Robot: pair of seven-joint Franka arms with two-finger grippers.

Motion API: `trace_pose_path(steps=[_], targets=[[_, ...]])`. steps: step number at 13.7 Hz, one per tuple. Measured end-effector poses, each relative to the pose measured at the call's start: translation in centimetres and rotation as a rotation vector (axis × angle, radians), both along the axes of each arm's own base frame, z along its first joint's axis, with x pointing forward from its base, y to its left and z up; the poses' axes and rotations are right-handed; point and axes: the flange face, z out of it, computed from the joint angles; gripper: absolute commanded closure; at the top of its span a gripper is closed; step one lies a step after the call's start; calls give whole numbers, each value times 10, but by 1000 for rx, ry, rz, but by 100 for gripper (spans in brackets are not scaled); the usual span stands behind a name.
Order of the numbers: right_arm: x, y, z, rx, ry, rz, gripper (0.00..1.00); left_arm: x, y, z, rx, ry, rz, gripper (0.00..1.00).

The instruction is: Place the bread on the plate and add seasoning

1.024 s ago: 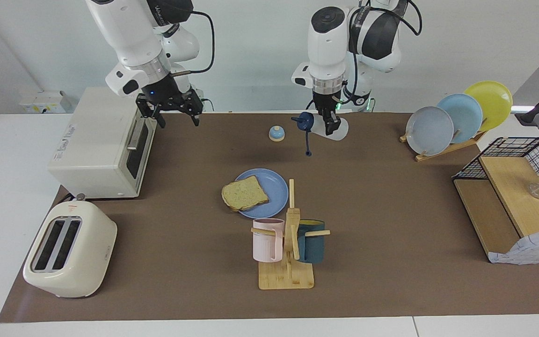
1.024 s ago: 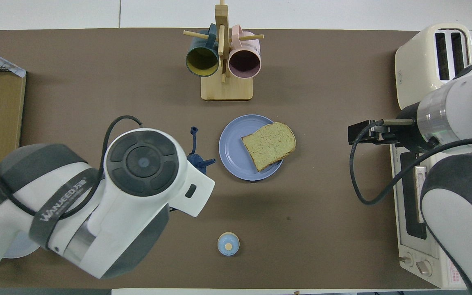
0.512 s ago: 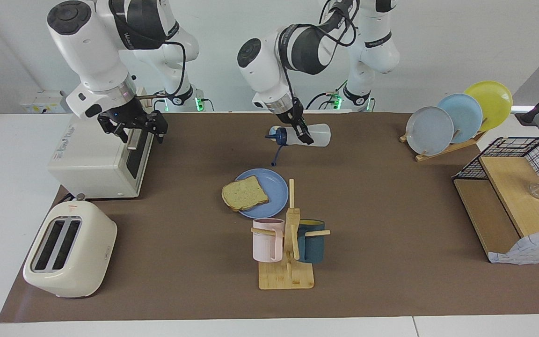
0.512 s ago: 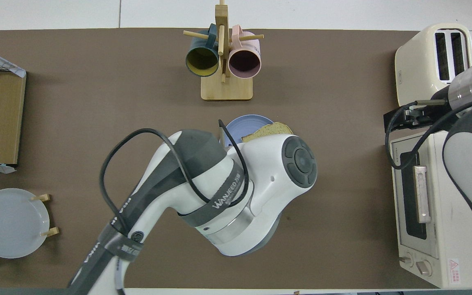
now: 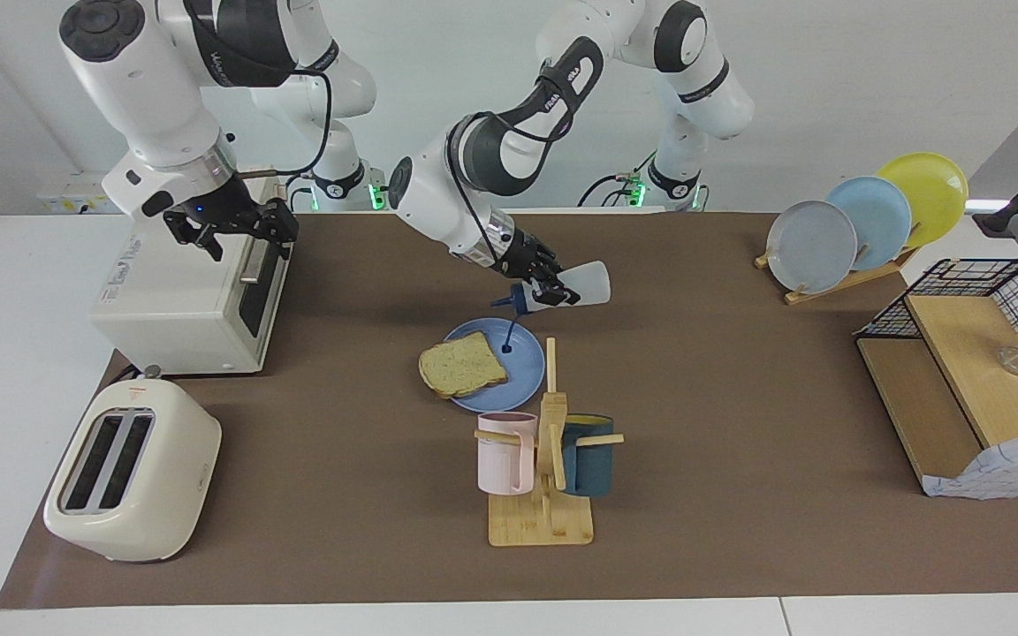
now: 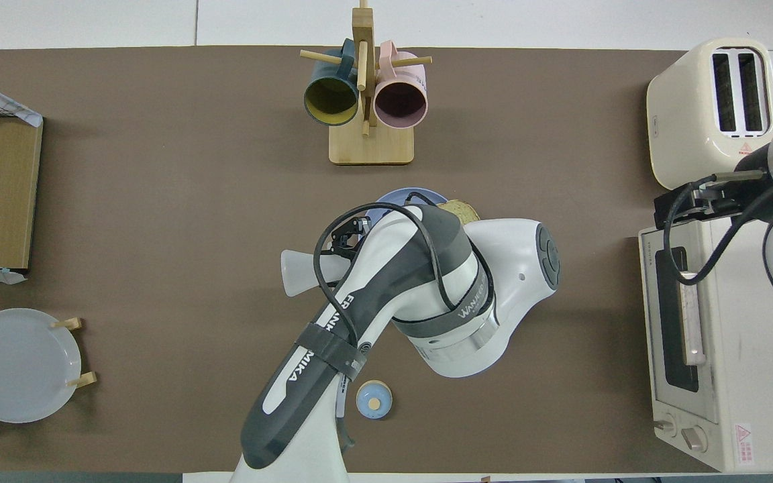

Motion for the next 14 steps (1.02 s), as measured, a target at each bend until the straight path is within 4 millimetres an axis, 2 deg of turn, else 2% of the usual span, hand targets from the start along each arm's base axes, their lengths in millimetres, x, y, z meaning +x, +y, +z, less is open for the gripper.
trace_pose_path(steps=[2,3,6,10,14], targets=[[2,-11,2,2,-17,14,0,2,2,3,25,-15,0,100],[3,-17,1,2,-20,16,0,3,4,-2,56,-21,0,100],[4,-23,-1,2,-15,16,0,10,-3,-34,155,-48,-18,100],[4,-39,2,4,-15,18,0,22,-16,-33,278,-190,-131,100],[3,-52,2,4,-15,-2,0,24,-23,-61,355,-223,-187,100]])
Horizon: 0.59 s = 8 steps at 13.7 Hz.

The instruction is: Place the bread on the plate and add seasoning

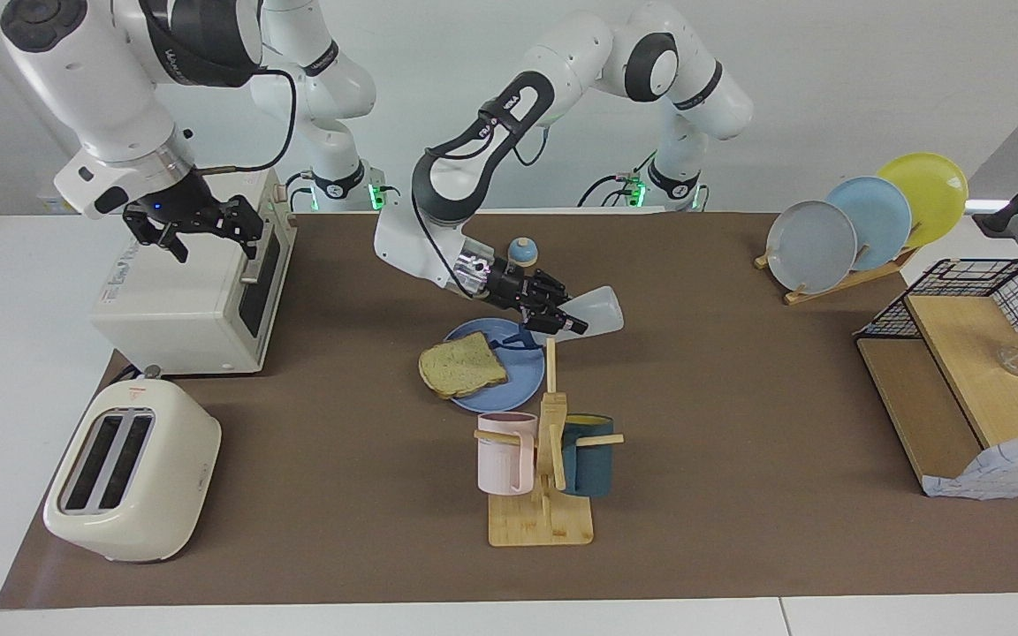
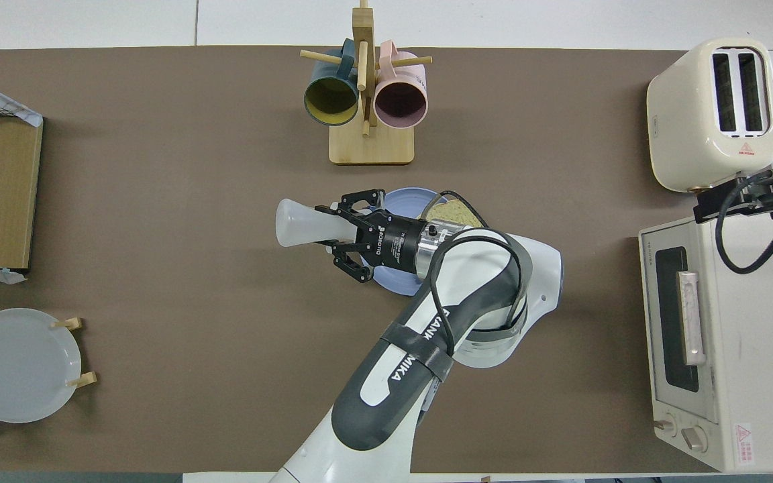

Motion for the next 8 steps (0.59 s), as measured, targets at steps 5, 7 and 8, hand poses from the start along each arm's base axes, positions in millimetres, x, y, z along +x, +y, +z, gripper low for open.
trace_pose_path(steps=[5,7,8], targets=[[-1,-9,1,0,-1,-15,0,-4,-11,-16,61,-33,-69,100],[-1,-8,1,0,-1,-14,0,-1,-10,-15,63,-40,-76,100],[-1,-8,1,0,-1,-13,0,-1,-10,-15,63,-41,-77,100]])
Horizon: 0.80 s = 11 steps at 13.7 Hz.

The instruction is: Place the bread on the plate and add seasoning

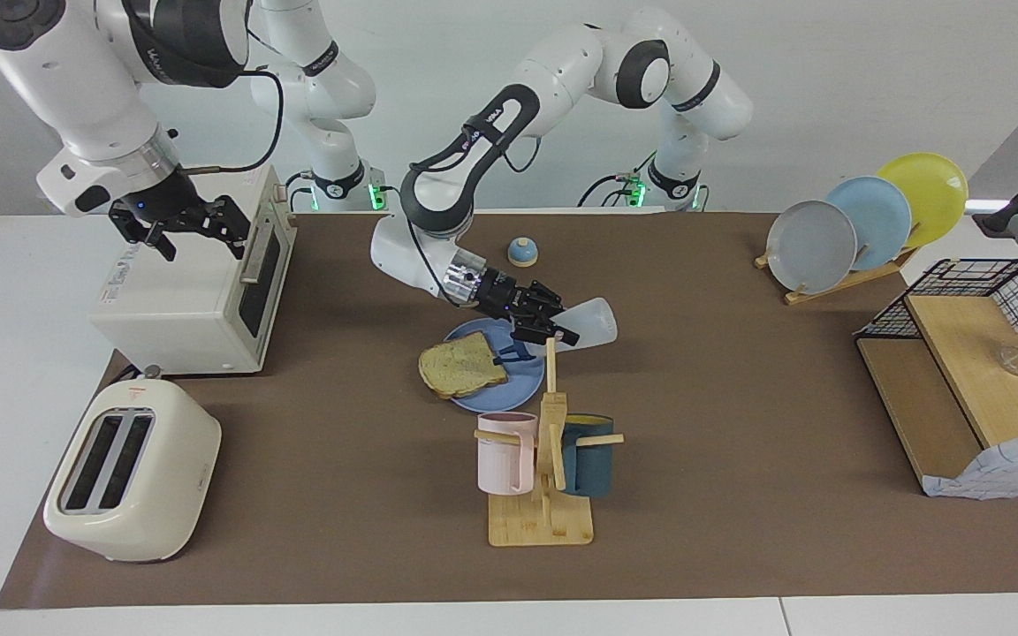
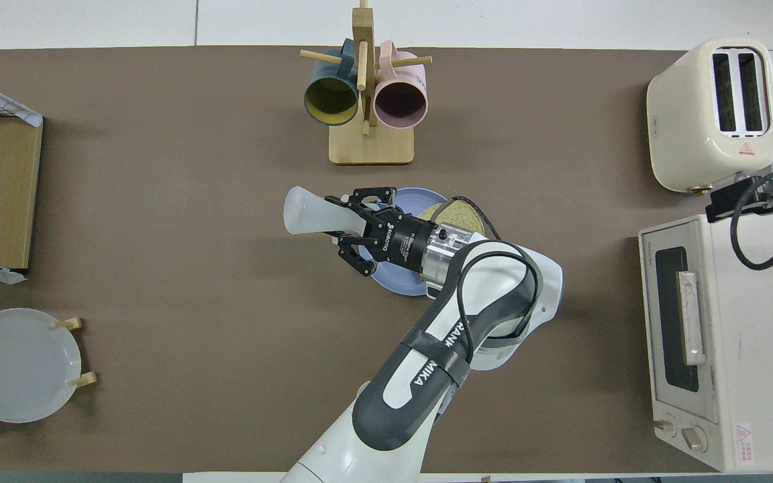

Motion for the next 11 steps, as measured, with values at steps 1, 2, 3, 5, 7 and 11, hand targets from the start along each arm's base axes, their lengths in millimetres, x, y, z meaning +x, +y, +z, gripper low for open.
trace_pose_path(steps=[1,2,3,5,7,11], targets=[[0,0,0,0,0,0,0,-1,-1,0,0,1,-3,100],[0,0,0,0,0,0,0,-6,-6,0,-1,3,-13,100],[0,0,0,0,0,0,0,-15,-14,-1,-1,5,-30,100],[0,0,0,0,0,0,0,-34,-29,-1,-1,5,-65,100],[0,0,0,0,0,0,0,-31,-27,-2,-3,5,-68,100],[0,0,0,0,0,0,0,14,13,-22,0,29,-34,100]])
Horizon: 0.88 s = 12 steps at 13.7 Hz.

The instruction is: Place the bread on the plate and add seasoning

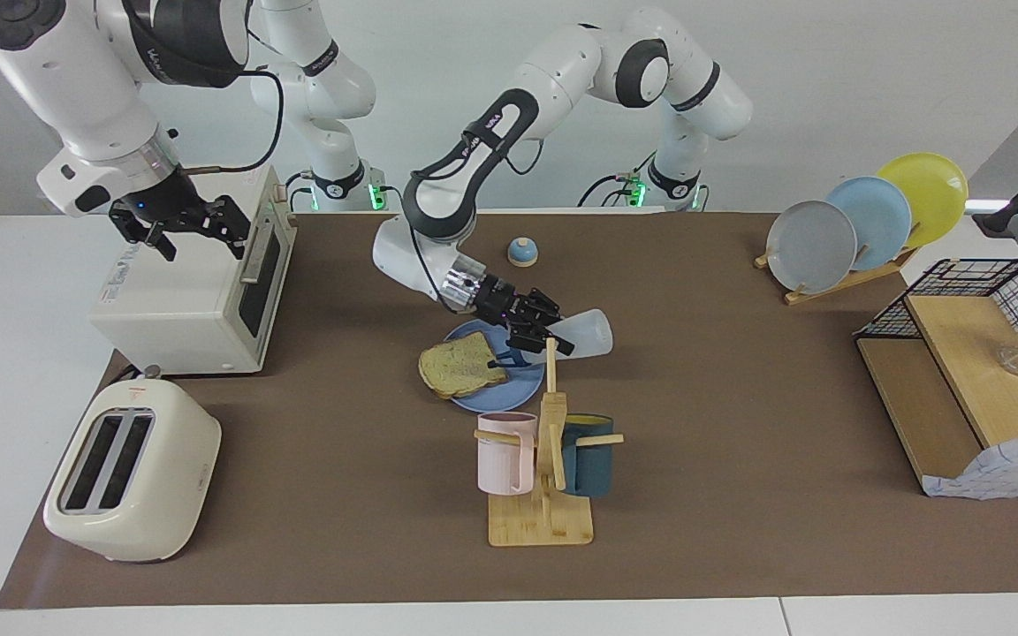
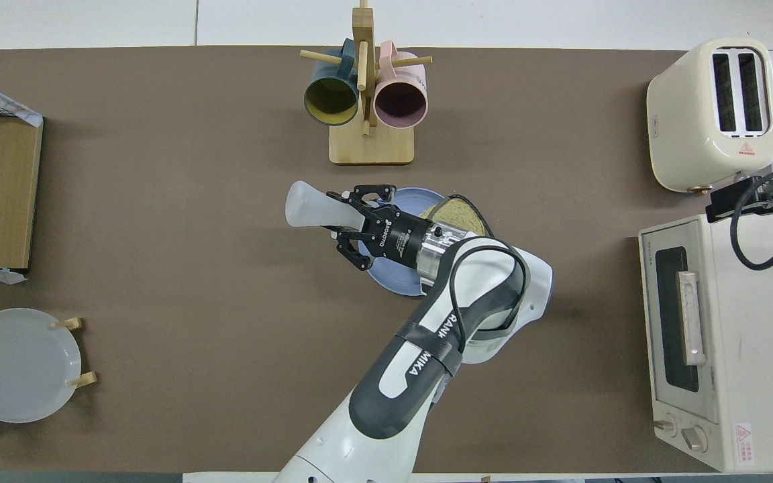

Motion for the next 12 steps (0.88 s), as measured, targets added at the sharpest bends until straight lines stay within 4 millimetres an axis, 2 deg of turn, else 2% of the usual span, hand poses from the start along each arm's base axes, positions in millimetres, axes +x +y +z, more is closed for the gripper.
trace_pose_path(steps=[2,4,9,10,12], targets=[[0,0,0,0,0,0,0,8,8,-3,0,4,8,100],[0,0,0,0,0,0,0,1,1,-3,0,4,-5,100],[0,0,0,0,0,0,0,-49,-38,2,9,5,-58,100],[0,0,0,0,0,0,0,-53,-40,3,9,4,-63,100],[0,0,0,0,0,0,0,-44,-33,4,10,-1,-48,100]])
